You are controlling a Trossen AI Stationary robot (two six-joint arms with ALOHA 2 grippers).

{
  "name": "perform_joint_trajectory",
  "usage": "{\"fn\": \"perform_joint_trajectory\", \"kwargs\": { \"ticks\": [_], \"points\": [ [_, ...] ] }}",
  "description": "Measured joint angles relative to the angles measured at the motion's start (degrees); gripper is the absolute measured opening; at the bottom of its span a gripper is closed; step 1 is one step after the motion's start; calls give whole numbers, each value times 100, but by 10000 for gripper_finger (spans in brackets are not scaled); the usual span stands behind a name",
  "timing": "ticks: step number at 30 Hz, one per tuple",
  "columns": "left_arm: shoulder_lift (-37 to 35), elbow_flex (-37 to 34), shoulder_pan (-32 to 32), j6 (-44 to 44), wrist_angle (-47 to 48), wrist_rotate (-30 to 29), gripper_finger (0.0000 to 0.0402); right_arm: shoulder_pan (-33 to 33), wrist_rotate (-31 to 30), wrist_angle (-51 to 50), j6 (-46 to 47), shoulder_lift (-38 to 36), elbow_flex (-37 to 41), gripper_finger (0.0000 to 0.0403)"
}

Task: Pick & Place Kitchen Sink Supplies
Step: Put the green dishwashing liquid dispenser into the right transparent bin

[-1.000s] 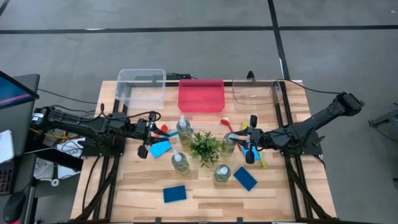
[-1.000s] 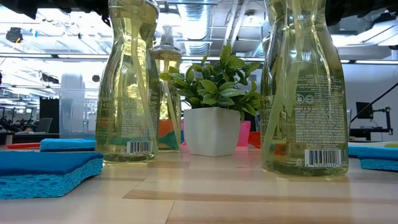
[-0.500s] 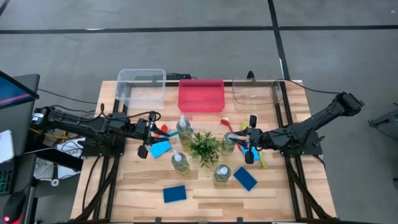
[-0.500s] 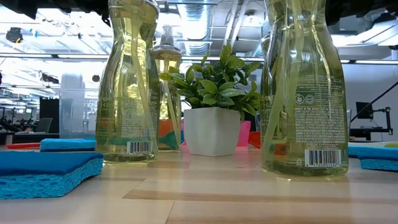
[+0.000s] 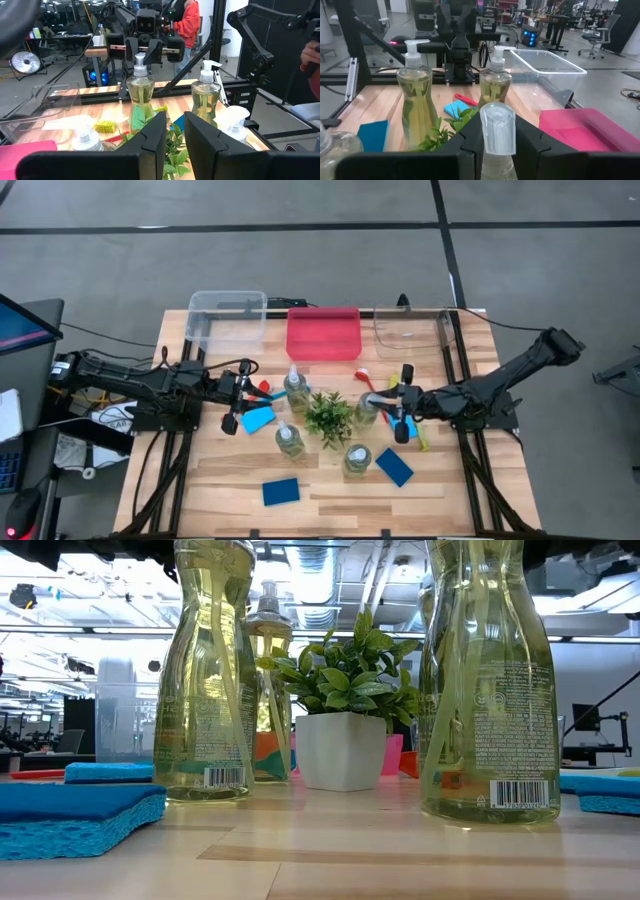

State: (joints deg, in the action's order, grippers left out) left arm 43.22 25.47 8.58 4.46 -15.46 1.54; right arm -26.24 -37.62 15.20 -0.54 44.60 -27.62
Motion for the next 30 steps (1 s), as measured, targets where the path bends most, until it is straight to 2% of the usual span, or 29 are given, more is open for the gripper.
{"fn": "perform_joint_trajectory", "kwargs": {
  "ticks": [11, 18, 30],
  "points": [
    [0, 0, 0, -1, 0, 0, 68, -242, -749, -751, 13, -13, -427, 66],
    [0, 0, 0, -1, 0, 0, 68, -217, -828, -1248, -4, -85, -787, 66],
    [0, 0, 0, -1, 0, 0, 68, -219, -1367, -2424, -2, -85, -1821, 66]
  ]
}}
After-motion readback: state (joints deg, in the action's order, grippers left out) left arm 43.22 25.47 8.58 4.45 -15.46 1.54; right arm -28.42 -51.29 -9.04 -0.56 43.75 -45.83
